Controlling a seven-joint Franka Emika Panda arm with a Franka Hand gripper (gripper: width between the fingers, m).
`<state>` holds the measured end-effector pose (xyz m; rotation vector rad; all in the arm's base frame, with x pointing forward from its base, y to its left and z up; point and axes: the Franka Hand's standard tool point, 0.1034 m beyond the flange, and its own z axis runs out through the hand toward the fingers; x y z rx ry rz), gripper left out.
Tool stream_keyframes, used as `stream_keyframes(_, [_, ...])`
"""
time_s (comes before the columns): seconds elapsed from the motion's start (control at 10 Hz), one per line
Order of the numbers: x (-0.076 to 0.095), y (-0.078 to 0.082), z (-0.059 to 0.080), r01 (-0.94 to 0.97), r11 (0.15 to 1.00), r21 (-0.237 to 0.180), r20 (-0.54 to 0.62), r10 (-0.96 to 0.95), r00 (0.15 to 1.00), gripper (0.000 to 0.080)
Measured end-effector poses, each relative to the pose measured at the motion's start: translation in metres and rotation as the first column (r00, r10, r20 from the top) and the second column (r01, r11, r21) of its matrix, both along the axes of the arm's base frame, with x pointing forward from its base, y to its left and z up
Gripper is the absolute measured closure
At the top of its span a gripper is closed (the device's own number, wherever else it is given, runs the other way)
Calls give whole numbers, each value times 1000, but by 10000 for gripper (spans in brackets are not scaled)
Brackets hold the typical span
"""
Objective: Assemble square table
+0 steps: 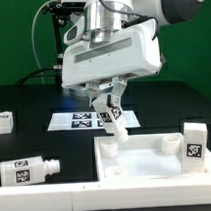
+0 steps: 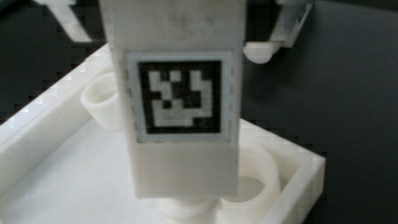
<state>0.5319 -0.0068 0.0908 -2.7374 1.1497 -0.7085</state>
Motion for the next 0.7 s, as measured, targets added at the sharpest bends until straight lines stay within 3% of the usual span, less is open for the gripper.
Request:
stream_keyframes(0.2, [21, -24, 1, -184, 981, -64, -40, 181, 983, 515])
stream_keyframes(0.3, [26, -23, -5, -229, 969, -87, -49, 226, 973, 515])
stream_keyframes(0.6, [25, -22, -7, -213, 974, -78, -50, 210, 976, 515])
stream_keyframes(0.7, [26, -12, -6, -210, 977, -42, -57, 208, 976, 515])
